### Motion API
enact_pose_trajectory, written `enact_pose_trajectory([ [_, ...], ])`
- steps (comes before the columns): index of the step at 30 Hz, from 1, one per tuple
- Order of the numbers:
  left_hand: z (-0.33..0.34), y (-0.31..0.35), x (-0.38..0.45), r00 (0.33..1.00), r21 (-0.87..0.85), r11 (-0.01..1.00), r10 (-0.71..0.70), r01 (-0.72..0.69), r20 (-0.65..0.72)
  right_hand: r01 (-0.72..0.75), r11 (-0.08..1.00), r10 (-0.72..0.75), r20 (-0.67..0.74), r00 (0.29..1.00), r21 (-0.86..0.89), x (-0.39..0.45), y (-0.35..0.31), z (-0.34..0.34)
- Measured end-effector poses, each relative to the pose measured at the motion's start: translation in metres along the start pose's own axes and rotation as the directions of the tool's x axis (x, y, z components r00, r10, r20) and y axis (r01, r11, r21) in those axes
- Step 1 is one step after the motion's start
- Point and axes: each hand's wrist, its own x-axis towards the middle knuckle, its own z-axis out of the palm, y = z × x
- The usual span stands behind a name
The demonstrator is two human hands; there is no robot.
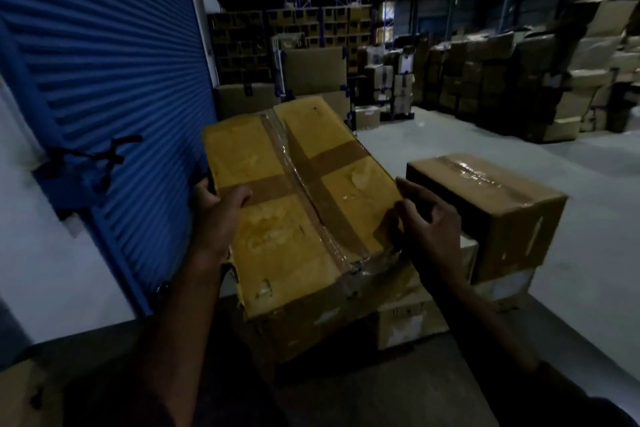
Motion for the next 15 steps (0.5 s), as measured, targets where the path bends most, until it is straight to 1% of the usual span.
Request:
enact_pose_trajectory([
  [4, 0.068, 0.044, 0.010, 0.996, 0.015, 0.999, 0.035, -0.036, 0.077, 0.048, 0.998, -0.046, -0.067, 0.997, 0.033, 0.049, -0.003, -0.046],
  [9, 0.154, 0.073, 0.021, 0.985, -0.002, 1.000, 0.023, -0.023, 0.170, 0.093, 0.995, -0.095, -0.119, 0.988, -0.022, 0.103, 0.006, -0.101],
  [12, 0.202, 0.079, 0.030, 0.974, 0.041, 0.998, 0.028, -0.038, 0.224, 0.084, 0.996, -0.088, -0.142, 0.986, -0.033, 0.133, 0.025, -0.125],
  [15, 0.235, 0.077, 0.039, 0.965, 0.122, 0.992, 0.006, -0.040, 0.264, 0.044, 0.998, -0.048, -0.135, 0.990, -0.039, 0.161, 0.050, -0.138],
])
